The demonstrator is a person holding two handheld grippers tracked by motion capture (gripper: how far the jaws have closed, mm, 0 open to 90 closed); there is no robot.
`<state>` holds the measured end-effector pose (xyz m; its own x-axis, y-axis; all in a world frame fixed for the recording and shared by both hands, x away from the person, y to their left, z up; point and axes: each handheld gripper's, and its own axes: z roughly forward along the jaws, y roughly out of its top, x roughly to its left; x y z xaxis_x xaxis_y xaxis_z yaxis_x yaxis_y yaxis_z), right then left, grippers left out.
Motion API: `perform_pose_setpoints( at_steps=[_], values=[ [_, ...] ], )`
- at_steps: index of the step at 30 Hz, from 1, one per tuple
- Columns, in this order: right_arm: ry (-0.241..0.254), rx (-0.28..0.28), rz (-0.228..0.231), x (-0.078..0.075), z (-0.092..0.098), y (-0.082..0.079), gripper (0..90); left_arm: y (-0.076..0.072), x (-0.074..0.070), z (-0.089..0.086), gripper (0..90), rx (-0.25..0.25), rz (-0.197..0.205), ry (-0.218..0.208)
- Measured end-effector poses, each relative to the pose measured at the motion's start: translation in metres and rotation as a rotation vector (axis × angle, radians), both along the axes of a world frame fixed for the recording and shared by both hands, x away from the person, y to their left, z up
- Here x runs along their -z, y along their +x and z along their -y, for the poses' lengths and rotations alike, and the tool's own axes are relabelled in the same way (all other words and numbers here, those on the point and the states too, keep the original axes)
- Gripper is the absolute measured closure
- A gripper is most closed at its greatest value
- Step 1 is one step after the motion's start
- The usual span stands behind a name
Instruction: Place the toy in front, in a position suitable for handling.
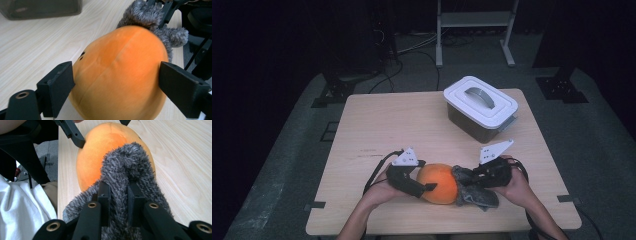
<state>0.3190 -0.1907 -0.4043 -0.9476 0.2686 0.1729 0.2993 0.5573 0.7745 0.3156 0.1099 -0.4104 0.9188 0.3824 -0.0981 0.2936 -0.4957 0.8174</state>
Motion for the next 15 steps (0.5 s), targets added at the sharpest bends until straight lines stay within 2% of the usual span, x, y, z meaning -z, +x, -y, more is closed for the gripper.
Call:
perform_pose_setpoints(
  at_steps=[2, 4, 5, 7, 9, 11, 13, 15],
  values=[
    [-0.008, 0.012, -0.001, 0.0, 0.001, 0.001, 75.5, 0.003, 0.005, -0.001, 13.0, -0.004, -0.034, -0.028],
    [-0.008, 0.034, 0.004, -0.002, 0.001, 0.001, 76.0, 0.003, 0.006, -0.004, 24.0, -0.006, -0.035, -0.046],
    [-0.003, 0.045, 0.011, -0.004, 0.001, 0.001, 76.4, 0.002, 0.005, -0.004, 30.5, -0.011, -0.027, -0.047],
    [0.027, 0.06, 0.027, -0.01, 0.001, 0.0, 77.1, 0.0, 0.001, -0.005, 37.7, -0.011, -0.009, -0.043],
    [0.077, 0.071, 0.042, -0.018, 0.001, -0.001, 77.2, -0.003, -0.005, -0.003, 39.5, -0.017, 0.023, -0.035],
    [0.104, 0.077, 0.063, -0.022, -0.003, -0.003, 77.1, -0.006, -0.011, 0.0, 40.2, -0.024, 0.059, -0.016],
    [0.102, 0.075, 0.066, -0.021, -0.006, -0.003, 77.0, -0.008, -0.016, -0.002, 41.1, -0.029, 0.081, -0.009],
    [0.072, 0.072, 0.049, -0.015, -0.009, -0.001, 76.8, -0.007, -0.017, -0.006, 41.3, -0.043, 0.086, -0.002]
  ],
)
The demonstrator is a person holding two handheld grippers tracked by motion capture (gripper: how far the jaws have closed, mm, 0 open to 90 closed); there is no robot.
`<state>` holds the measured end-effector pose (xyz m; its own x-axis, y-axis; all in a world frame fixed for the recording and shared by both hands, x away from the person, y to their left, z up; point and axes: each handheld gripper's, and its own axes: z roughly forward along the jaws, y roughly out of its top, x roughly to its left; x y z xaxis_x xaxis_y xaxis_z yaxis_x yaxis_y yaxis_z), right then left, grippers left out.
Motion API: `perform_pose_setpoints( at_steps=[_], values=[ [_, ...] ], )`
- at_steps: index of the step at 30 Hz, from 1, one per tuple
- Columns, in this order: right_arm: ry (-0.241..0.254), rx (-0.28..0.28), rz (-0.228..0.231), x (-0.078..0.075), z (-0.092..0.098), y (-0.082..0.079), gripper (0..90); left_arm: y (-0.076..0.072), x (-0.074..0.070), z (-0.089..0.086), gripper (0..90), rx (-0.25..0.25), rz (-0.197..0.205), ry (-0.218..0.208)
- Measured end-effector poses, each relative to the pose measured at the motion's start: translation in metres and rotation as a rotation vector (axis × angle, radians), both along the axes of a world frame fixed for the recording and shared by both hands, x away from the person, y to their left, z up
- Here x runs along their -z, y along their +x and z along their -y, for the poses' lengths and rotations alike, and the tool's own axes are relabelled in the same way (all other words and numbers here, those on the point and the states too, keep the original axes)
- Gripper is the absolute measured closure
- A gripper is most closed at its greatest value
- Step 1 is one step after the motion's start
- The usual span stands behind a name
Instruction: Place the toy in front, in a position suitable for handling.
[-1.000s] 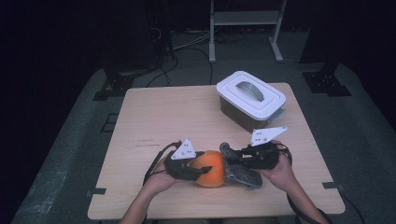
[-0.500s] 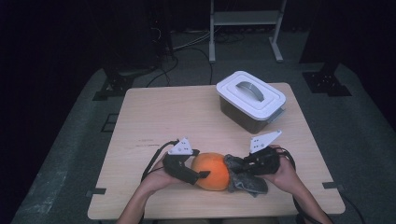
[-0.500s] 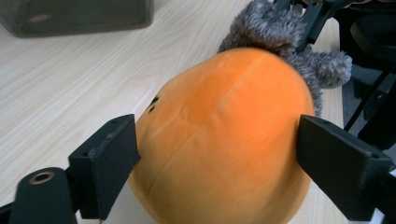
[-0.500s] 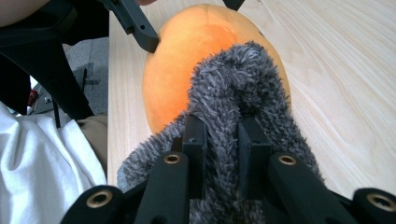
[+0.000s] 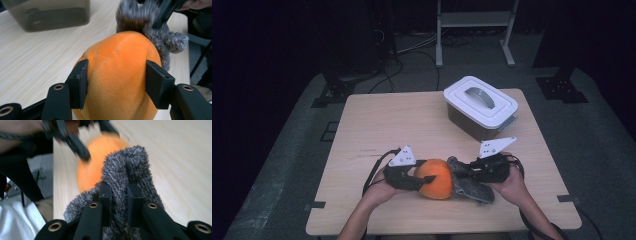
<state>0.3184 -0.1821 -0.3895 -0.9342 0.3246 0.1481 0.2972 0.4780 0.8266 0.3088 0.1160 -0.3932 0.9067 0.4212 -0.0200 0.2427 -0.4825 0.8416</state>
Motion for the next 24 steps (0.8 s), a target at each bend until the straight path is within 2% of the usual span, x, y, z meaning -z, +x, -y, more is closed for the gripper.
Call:
perform_pose_setpoints(
  at_steps=[3, 4, 6, 9, 11, 15, 18, 22, 24],
  values=[
    [-0.074, 0.02, -0.03, 0.013, -0.002, 0.005, 76.5, 0.002, 0.002, -0.005, 41.3, -0.021, -0.015, -0.005],
    [-0.077, 0.026, -0.041, 0.015, -0.001, 0.006, 76.5, 0.002, 0.001, -0.005, 41.2, -0.023, -0.017, -0.007],
    [-0.06, 0.037, -0.025, 0.011, 0.0, 0.005, 76.5, 0.001, -0.001, -0.003, 41.0, -0.021, -0.013, -0.003],
    [0.014, 0.024, -0.003, 0.0, -0.002, 0.0, 76.4, -0.001, -0.003, 0.001, 40.3, -0.002, -0.007, -0.001],
    [-0.005, 0.011, 0.012, -0.002, -0.008, -0.003, 76.3, -0.001, -0.001, 0.002, 38.8, 0.007, -0.007, 0.012],
    [-0.044, -0.025, -0.029, 0.012, -0.011, 0.0, 76.2, 0.002, 0.004, -0.001, 28.7, 0.026, -0.031, -0.011],
    [-0.052, -0.029, -0.042, 0.015, -0.007, 0.002, 76.1, 0.005, 0.005, -0.004, 22.2, 0.03, -0.028, -0.034],
    [-0.063, -0.026, -0.071, 0.02, 0.002, 0.006, 75.7, 0.011, 0.014, -0.01, 14.1, 0.033, -0.061, -0.056],
    [-0.064, -0.021, -0.087, 0.022, 0.006, 0.008, 75.5, 0.015, 0.023, -0.011, 12.3, 0.039, -0.102, -0.09]
  ],
)
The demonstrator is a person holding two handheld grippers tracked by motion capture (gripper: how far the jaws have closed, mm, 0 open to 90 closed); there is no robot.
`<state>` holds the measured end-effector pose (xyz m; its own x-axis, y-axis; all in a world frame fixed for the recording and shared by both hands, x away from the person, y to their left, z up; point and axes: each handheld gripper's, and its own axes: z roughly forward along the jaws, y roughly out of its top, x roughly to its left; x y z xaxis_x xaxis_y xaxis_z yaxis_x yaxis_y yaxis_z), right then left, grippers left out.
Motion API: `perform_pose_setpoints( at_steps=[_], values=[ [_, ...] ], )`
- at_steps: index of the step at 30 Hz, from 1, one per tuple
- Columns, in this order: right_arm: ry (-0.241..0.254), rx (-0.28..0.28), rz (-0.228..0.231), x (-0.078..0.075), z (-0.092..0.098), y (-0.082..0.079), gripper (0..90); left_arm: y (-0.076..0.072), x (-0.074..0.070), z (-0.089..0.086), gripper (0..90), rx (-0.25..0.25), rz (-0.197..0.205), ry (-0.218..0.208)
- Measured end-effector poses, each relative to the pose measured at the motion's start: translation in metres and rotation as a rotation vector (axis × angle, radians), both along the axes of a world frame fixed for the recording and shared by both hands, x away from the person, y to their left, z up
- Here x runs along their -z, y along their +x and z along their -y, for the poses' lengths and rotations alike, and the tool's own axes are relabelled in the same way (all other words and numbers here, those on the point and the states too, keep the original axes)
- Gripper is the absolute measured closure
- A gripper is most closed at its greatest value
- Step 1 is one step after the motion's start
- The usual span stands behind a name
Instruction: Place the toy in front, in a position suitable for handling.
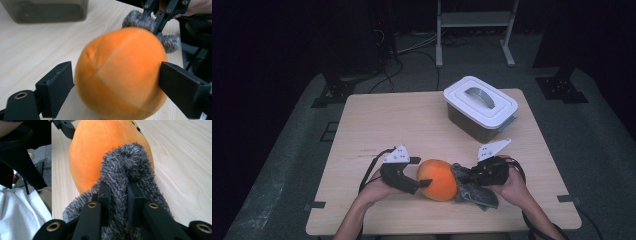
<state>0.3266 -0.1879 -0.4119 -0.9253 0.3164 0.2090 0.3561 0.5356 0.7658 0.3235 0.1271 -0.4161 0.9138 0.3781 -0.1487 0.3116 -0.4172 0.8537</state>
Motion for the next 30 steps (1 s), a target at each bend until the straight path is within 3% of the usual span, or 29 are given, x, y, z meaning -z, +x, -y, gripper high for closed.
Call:
perform_pose_setpoints(
  at_steps=[2, 5, 7, 9, 11, 14, 16, 18, 21, 25, 26, 30],
  values=[
    [-0.003, 0.003, -0.007, 0.002, 0.002, 0.002, 75.4, 0.001, 0.005, 0.001, 13.4, 0.024, -0.032, -0.029],
    [-0.008, 0.027, -0.007, 0.001, 0.003, 0.002, 75.8, -0.002, 0.0, 0.003, 31.0, 0.03, -0.01, -0.017],
    [0.007, 0.037, -0.001, -0.002, 0.004, 0.002, 76.6, -0.004, -0.005, 0.002, 36.3, 0.013, 0.002, -0.012],
    [0.039, 0.057, 0.03, -0.01, 0.005, 0.0, 77.3, -0.006, -0.012, 0.001, 38.6, -0.017, 0.018, 0.003],
    [0.111, 0.06, 0.049, -0.02, 0.005, -0.002, 77.3, -0.008, -0.018, 0.004, 39.0, -0.05, 0.036, 0.034],
    [0.168, 0.049, 0.089, -0.032, -0.005, -0.009, 76.8, -0.013, -0.023, 0.01, 38.8, -0.043, 0.05, 0.055],
    [0.143, 0.04, 0.1, -0.03, -0.011, -0.01, 76.3, -0.015, -0.023, 0.013, 38.2, -0.019, 0.065, 0.063],
    [0.106, 0.03, 0.082, -0.021, -0.016, -0.008, 76.2, -0.015, -0.021, 0.014, 37.2, -0.004, 0.066, 0.075],
    [0.082, 0.016, 0.05, -0.011, -0.015, -0.006, 76.3, -0.014, -0.017, 0.012, 33.9, 0.017, 0.058, 0.047],
    [0.049, 0.018, 0.06, -0.009, -0.012, -0.008, 76.4, -0.011, -0.015, 0.009, 21.0, 0.007, 0.075, 0.013],
    [0.042, 0.017, 0.056, -0.008, -0.01, -0.008, 76.3, -0.009, -0.012, 0.008, 18.0, 0.005, 0.062, 0.015],
    [0.039, 0.026, 0.047, -0.006, -0.004, -0.005, 76.3, -0.007, -0.003, 0.011, 16.5, 0.018, 0.041, -0.006]
  ],
)
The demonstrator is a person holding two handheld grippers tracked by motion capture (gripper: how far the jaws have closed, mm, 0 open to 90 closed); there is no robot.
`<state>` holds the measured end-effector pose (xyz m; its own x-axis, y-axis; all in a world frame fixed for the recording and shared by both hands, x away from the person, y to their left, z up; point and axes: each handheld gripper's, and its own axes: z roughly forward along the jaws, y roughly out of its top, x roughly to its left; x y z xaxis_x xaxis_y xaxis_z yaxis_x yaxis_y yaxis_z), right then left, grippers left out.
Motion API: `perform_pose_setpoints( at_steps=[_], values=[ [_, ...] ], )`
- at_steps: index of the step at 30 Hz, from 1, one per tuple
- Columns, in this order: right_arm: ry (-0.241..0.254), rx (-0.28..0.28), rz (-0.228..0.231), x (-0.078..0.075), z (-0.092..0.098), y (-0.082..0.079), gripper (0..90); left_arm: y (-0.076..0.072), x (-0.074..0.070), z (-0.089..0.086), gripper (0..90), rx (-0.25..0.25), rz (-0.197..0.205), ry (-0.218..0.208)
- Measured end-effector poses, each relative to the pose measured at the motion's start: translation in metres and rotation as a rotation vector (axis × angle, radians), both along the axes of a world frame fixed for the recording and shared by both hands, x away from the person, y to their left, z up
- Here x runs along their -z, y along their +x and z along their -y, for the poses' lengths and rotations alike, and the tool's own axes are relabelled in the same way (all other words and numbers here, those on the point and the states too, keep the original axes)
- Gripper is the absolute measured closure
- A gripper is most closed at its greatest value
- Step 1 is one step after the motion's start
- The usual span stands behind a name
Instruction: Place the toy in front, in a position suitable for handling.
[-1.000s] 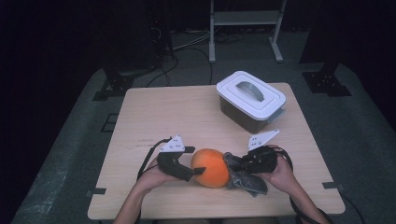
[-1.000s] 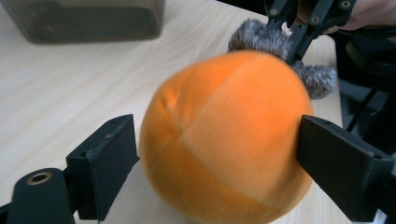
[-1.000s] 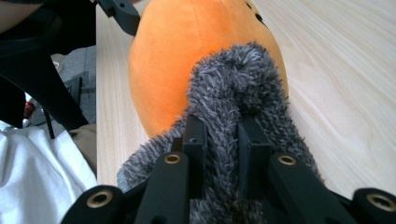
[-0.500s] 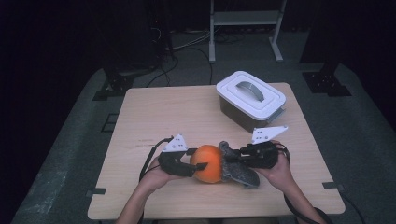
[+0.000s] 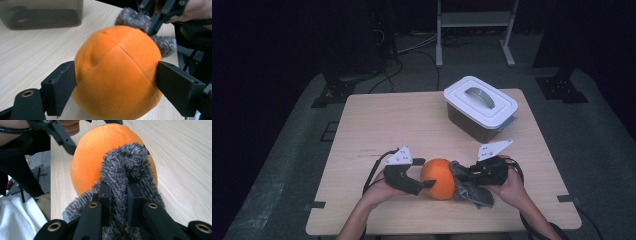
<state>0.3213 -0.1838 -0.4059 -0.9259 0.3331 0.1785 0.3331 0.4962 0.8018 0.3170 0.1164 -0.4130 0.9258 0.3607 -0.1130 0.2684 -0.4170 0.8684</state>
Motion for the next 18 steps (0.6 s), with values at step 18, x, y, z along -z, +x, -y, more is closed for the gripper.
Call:
perform_pose_setpoints(
  at_steps=[18],
  values=[
    [-0.004, 0.066, -0.015, 0.006, 0.01, 0.01, 75.6, -0.004, -0.001, 0.003, 14.5, 0.071, 0.034, 0.017]
  ],
)
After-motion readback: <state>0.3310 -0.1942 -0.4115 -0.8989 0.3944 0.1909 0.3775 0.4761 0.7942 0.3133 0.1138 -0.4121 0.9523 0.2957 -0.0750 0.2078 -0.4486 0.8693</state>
